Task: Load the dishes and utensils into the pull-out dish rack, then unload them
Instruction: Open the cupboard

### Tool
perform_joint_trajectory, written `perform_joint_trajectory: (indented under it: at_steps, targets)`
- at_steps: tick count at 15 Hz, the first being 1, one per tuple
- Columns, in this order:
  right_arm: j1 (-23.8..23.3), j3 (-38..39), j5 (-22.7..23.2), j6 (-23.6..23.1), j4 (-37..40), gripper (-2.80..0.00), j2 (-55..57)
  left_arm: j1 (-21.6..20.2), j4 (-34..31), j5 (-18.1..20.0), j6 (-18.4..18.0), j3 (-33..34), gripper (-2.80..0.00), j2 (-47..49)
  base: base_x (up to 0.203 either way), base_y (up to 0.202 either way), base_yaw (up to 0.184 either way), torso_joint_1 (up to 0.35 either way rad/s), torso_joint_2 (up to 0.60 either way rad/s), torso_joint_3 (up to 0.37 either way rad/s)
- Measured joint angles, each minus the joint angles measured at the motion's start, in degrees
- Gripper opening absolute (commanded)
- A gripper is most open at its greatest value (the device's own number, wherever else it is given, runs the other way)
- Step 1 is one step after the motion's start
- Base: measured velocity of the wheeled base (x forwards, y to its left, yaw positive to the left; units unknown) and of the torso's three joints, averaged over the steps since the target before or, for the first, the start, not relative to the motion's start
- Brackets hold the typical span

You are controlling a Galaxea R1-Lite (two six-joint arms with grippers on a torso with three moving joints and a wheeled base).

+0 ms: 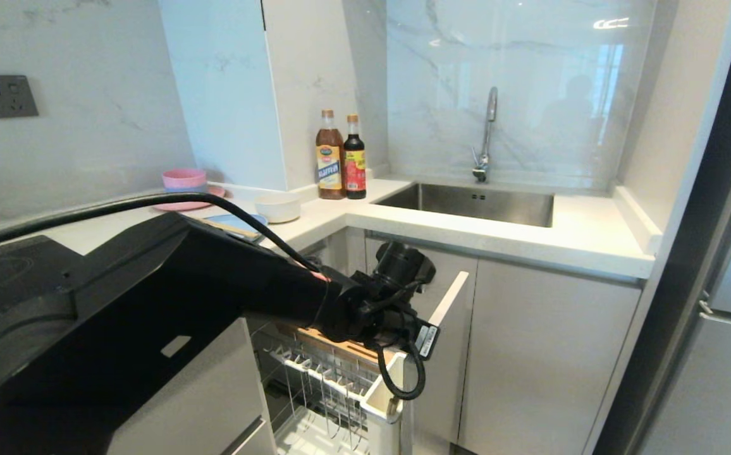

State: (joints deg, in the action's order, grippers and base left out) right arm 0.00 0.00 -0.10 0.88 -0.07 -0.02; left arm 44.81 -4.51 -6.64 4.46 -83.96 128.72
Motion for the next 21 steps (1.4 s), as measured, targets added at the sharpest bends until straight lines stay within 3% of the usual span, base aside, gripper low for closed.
perform_joint_trajectory:
  at_steps: [11, 16, 21]
  targets:
    - [0.0, 0.0, 0.0, 0.0, 0.0, -2.8, 0.0, 0.8, -0.3, -2.8, 1.1, -0.4, -2.8, 0.2, 0.0, 0.0, 0.0, 0.0, 0.0, 0.0]
    - [0.0, 0.0, 0.0, 0.0, 0.0, -2.8, 0.0, -2.4, -0.7, -2.9, 6.5, 0.5, -2.8, -2.4, 0.0, 0.0, 0.0, 0.0, 0.0, 0.0]
    - [0.0, 0.0, 0.0, 0.0, 0.0, -2.8, 0.0, -7.1, -0.5, -2.9, 8.5, 5.3, -2.8, -11.0, 0.0, 0.0, 0.0, 0.0, 0.0, 0.0]
